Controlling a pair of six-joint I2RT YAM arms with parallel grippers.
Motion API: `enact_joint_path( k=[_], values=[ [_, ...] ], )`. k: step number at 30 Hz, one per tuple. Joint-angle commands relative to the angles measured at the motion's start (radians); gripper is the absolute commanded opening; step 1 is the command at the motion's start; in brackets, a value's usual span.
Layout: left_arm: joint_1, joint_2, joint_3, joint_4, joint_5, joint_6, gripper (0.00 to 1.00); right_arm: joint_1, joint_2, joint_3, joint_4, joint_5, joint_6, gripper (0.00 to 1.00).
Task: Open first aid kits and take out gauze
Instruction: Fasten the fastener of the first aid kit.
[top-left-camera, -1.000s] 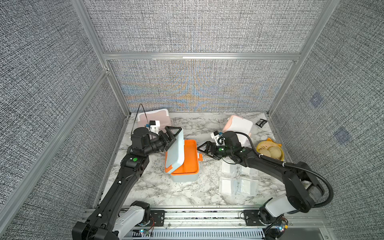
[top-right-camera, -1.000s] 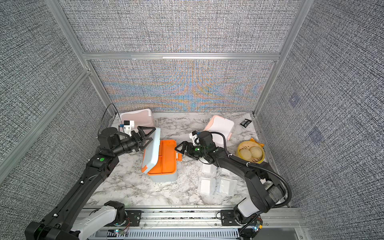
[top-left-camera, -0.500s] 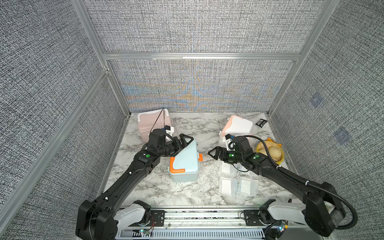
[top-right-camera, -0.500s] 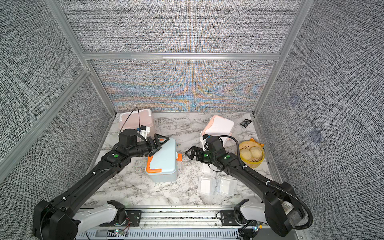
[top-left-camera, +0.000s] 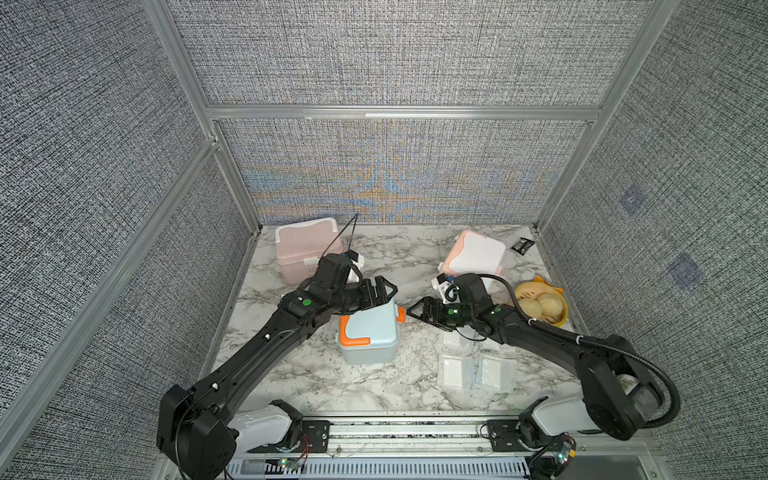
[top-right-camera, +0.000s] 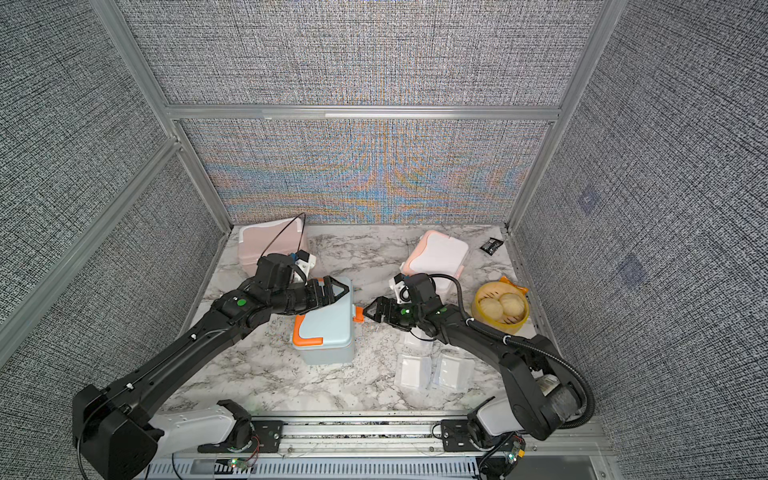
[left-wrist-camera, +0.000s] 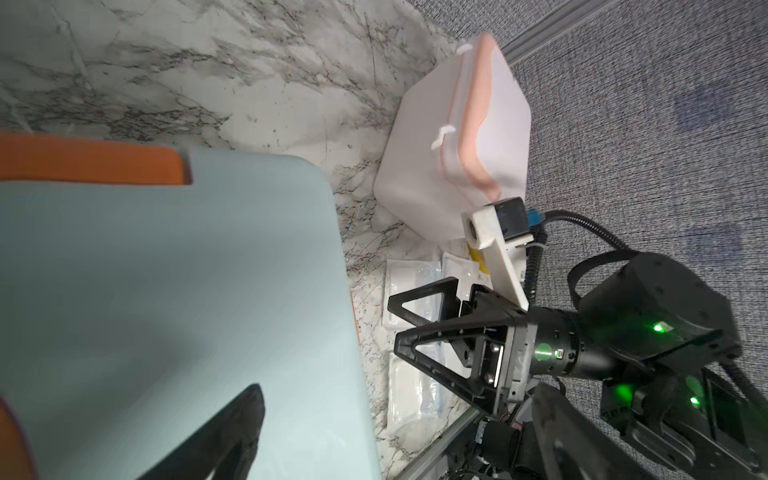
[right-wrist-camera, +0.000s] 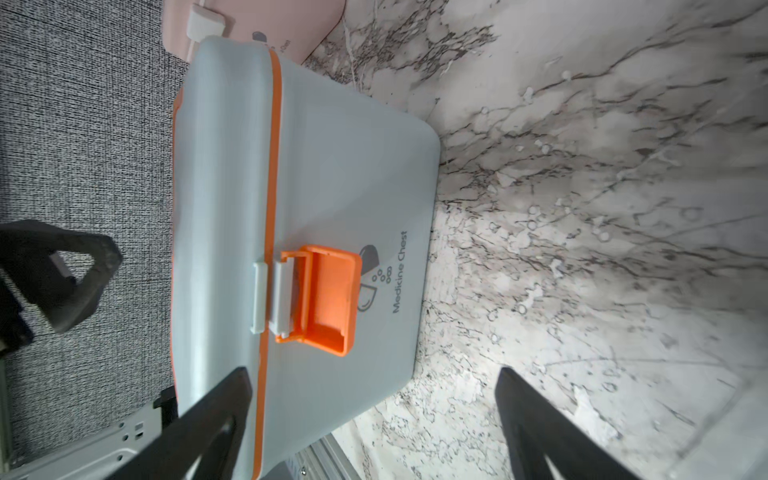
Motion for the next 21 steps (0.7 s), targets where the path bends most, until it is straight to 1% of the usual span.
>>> enact_joint_path(
  k=[1, 5, 9, 17, 20, 21],
  values=[
    [-0.004, 0.023, 0.003, -0.025, -0.028, 0.045, 0.99, -0.001, 0.037, -0.007, 0.146, -0.082, 0.078, 0.85],
    [-0.008, 0.047, -0.018, -0.020, -0.034, 0.051, 0.99, -0.002, 0.066, -0.045, 0.233, -0.085, 0.127, 0.78],
    [-0.013, 0.050, -0.030, -0.012, -0.033, 0.051, 0.99, -0.003, 0.113, -0.063, 0.381, -0.147, 0.204, 0.78],
    [-0.014, 0.057, -0.041, -0.004, -0.032, 0.053, 1.00, 0.002, 0.184, -0.082, 0.586, -0.195, 0.313, 0.87],
    [-0.014, 0.058, -0.048, 0.004, -0.031, 0.051, 0.99, 0.012, 0.204, -0.081, 0.642, -0.203, 0.343, 0.99],
    [-0.015, 0.059, -0.048, 0.006, -0.030, 0.049, 0.99, 0.017, 0.211, -0.080, 0.658, -0.205, 0.351, 0.99]
  ],
)
